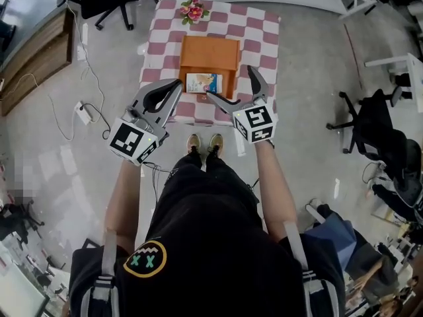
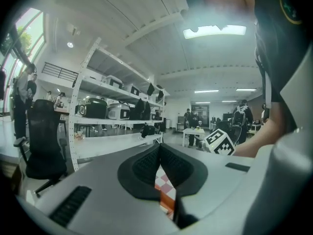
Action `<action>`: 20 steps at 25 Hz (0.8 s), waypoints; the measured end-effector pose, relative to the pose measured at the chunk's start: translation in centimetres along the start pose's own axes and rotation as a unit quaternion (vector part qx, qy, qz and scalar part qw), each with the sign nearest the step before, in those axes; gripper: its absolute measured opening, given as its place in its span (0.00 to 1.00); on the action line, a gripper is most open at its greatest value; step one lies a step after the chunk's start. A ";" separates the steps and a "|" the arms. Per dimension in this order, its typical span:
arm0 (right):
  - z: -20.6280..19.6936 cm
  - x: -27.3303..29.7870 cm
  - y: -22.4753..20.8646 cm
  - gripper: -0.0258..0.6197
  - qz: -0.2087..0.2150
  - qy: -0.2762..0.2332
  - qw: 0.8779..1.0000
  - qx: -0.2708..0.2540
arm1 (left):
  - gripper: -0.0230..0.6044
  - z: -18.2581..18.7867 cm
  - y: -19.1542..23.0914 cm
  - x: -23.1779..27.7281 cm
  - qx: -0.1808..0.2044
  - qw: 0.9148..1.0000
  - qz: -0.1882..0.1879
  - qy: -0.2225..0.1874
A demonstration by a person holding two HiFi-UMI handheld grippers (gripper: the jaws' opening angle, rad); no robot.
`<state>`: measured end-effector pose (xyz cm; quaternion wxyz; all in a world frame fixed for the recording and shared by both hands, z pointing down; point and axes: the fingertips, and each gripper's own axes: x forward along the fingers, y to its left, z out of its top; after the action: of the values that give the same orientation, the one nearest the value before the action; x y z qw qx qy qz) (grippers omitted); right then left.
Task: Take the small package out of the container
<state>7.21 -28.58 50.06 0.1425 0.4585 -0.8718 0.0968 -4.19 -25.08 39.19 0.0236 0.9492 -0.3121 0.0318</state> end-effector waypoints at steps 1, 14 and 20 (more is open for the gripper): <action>-0.8 0.6 -0.4 0.96 0.003 0.008 1.000 0.010 | 0.06 0.0 0.0 0.2 0.000 1.000 0.002 0.001; -10.9 8.9 -1.4 0.96 0.038 0.129 0.983 0.123 | 0.06 -1.2 1.4 0.2 -0.013 1.000 0.021 0.015; -17.3 11.4 -1.4 0.96 0.039 0.241 0.947 0.210 | 0.06 -1.6 2.1 -0.1 -0.017 0.999 0.026 0.017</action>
<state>4.96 -32.99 70.22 0.2449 0.4066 -0.7887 0.3907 -5.63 -26.61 40.86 0.0445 0.9397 -0.3363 0.0436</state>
